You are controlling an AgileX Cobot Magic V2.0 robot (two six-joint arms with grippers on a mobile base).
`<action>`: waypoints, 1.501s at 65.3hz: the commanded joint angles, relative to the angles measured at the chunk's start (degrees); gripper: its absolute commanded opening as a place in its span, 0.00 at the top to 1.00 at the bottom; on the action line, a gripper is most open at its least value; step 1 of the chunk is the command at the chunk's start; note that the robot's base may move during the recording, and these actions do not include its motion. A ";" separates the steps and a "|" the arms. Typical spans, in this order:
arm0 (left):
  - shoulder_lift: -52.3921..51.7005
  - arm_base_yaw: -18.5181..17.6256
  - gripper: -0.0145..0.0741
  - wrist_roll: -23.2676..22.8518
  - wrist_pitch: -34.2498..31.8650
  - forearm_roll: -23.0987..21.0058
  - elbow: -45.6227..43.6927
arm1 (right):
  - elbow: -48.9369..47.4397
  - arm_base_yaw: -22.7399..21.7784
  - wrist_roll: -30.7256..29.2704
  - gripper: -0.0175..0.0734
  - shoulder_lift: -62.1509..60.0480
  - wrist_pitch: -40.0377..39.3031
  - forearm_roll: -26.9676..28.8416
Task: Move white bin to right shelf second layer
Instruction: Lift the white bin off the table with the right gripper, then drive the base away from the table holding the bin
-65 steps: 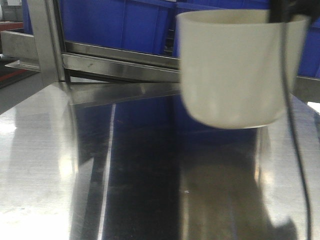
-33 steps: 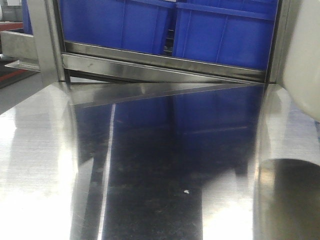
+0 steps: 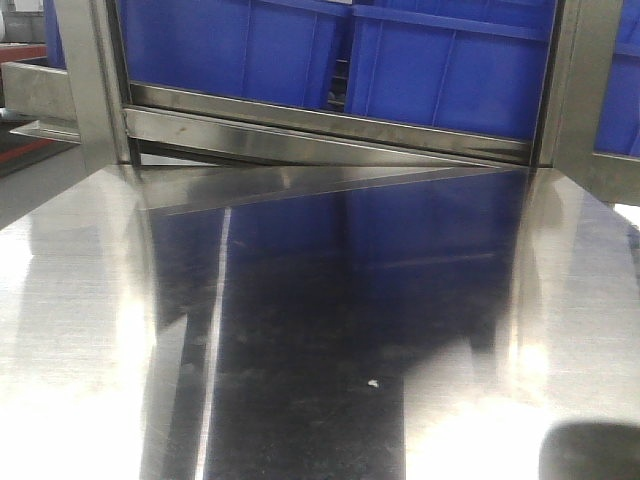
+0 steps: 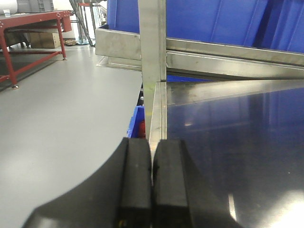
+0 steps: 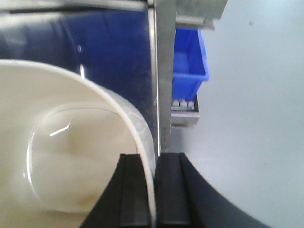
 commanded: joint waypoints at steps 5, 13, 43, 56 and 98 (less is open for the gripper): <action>-0.92 -0.24 0.74 -0.17 -4.93 0.00 2.11 | -1.62 -0.28 -0.48 0.75 -1.55 -4.07 0.50; -0.92 -0.24 0.74 -0.17 -4.93 0.00 2.11 | -1.62 -0.28 -0.48 0.75 -1.55 -3.60 0.50; -0.92 -0.24 0.74 -0.17 -4.93 0.00 2.11 | -1.62 -0.28 -0.48 0.75 -1.55 -3.68 0.50; -0.92 -0.24 0.74 -0.17 -4.93 0.00 2.11 | -1.62 -0.28 -0.48 0.75 -1.55 -3.68 0.50; -0.92 -0.24 0.74 -0.17 -4.93 0.00 2.11 | -1.62 -0.28 -0.48 0.75 -1.55 -3.68 0.50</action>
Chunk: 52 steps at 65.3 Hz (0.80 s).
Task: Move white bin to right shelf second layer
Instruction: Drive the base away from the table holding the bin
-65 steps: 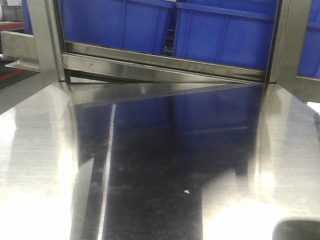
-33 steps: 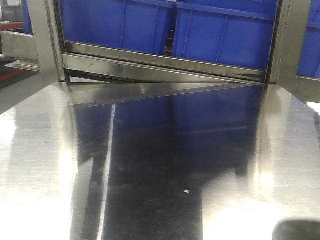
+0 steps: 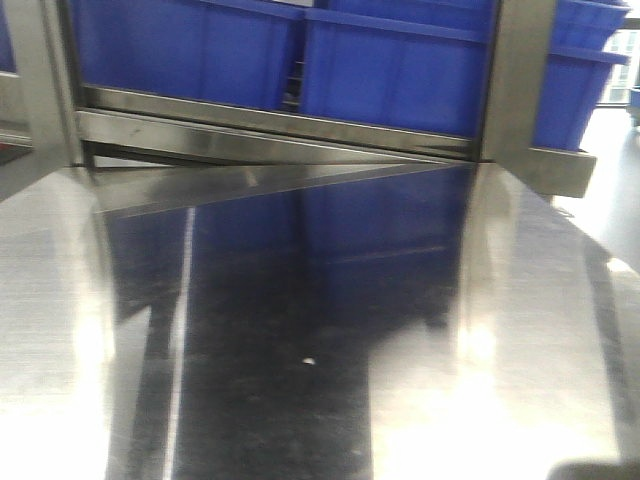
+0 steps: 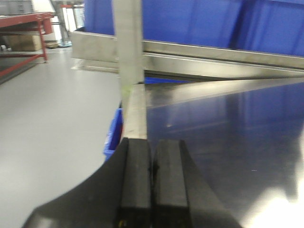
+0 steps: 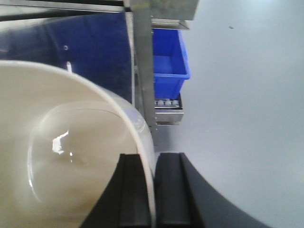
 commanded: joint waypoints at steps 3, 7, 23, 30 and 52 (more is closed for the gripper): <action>-0.92 -0.24 0.74 -0.17 -4.93 0.00 2.11 | -1.62 -0.28 -0.35 0.75 0.14 -5.12 0.25; -0.92 -0.24 0.74 -0.17 -4.93 0.00 2.11 | -1.62 -0.28 -0.35 0.75 0.14 -5.12 0.25; -0.92 -0.24 0.74 -0.17 -4.93 0.00 2.11 | -1.62 -0.28 -0.35 0.75 0.14 -5.12 0.25; -0.92 -0.24 0.74 -0.17 -4.93 0.00 2.11 | -1.62 -0.28 -0.35 0.75 0.14 -5.12 0.25; -0.92 -0.24 0.74 -0.17 -4.93 0.00 2.11 | -1.62 -0.28 -0.35 0.75 0.14 -5.12 0.25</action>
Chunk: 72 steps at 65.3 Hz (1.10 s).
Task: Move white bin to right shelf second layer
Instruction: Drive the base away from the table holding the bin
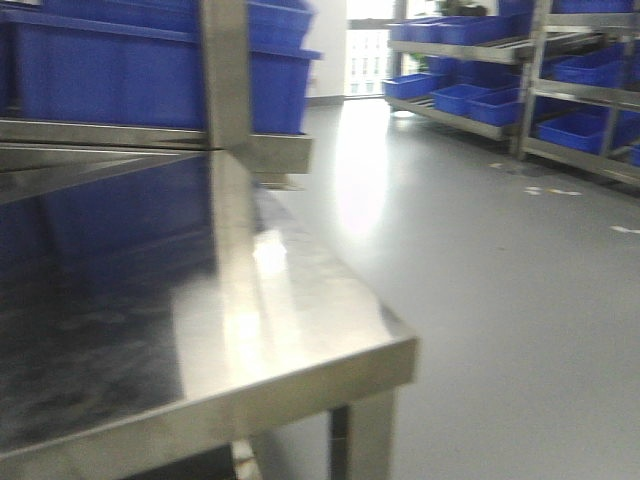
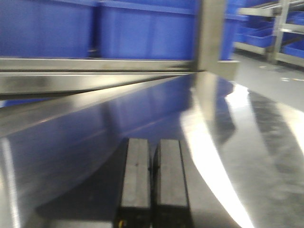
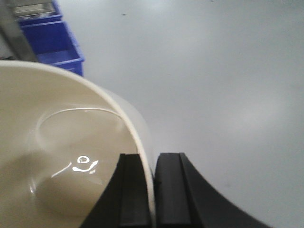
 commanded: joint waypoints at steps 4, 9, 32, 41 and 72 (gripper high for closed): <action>-0.92 -0.24 0.74 -0.17 -4.93 0.00 2.11 | -1.62 -0.28 -0.25 0.75 0.14 -5.12 0.25; -0.92 -0.24 0.74 -0.17 -4.93 0.00 2.11 | -1.62 -0.28 -0.25 0.75 0.14 -5.12 0.25; -0.92 -0.24 0.74 -0.17 -4.93 0.00 2.11 | -1.62 -0.28 -0.25 0.75 0.14 -5.12 0.25; -0.92 -0.24 0.74 -0.17 -4.93 0.00 2.11 | -1.62 -0.28 -0.25 0.75 0.14 -5.12 0.25; -0.92 -0.24 0.74 -0.17 -4.93 0.00 2.11 | -1.62 -0.28 -0.25 0.75 0.14 -5.12 0.25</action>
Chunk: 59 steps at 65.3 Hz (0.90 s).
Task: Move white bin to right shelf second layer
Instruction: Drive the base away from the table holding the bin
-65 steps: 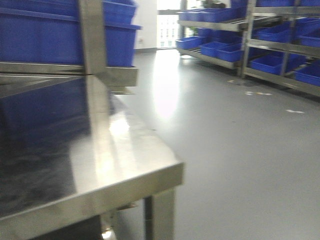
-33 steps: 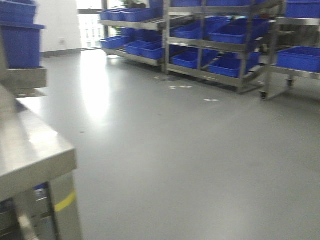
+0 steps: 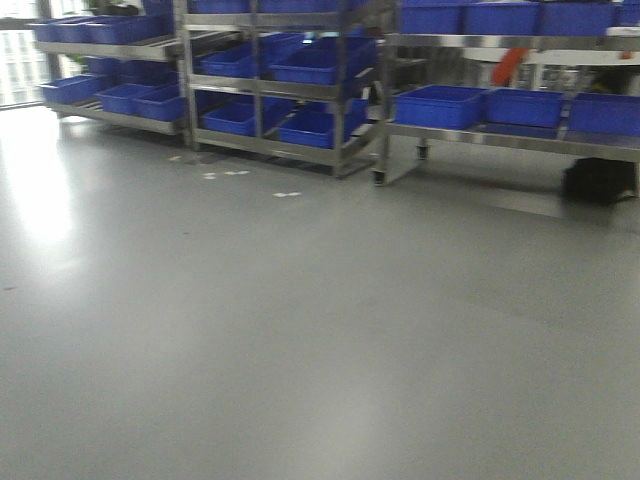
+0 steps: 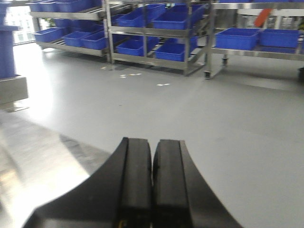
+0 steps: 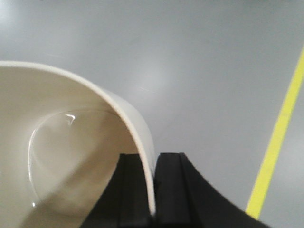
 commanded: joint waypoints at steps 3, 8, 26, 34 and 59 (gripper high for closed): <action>-0.92 -0.24 0.74 -0.17 -4.93 0.00 2.11 | -1.62 -0.28 -0.25 0.75 0.14 -5.12 0.25; -0.92 -0.24 0.74 -0.17 -4.93 0.00 2.11 | -1.62 -0.28 -0.25 0.75 0.14 -5.12 0.25; -0.92 -0.24 0.74 -0.17 -4.93 0.00 2.11 | -1.62 -0.28 -0.25 0.75 0.14 -5.12 0.25; -0.92 -0.24 0.74 -0.17 -4.93 0.00 2.11 | -1.62 -0.28 -0.25 0.75 0.14 -5.12 0.25; -0.92 -0.24 0.74 -0.17 -4.93 0.00 2.11 | -1.62 -0.28 -0.25 0.75 0.14 -5.12 0.25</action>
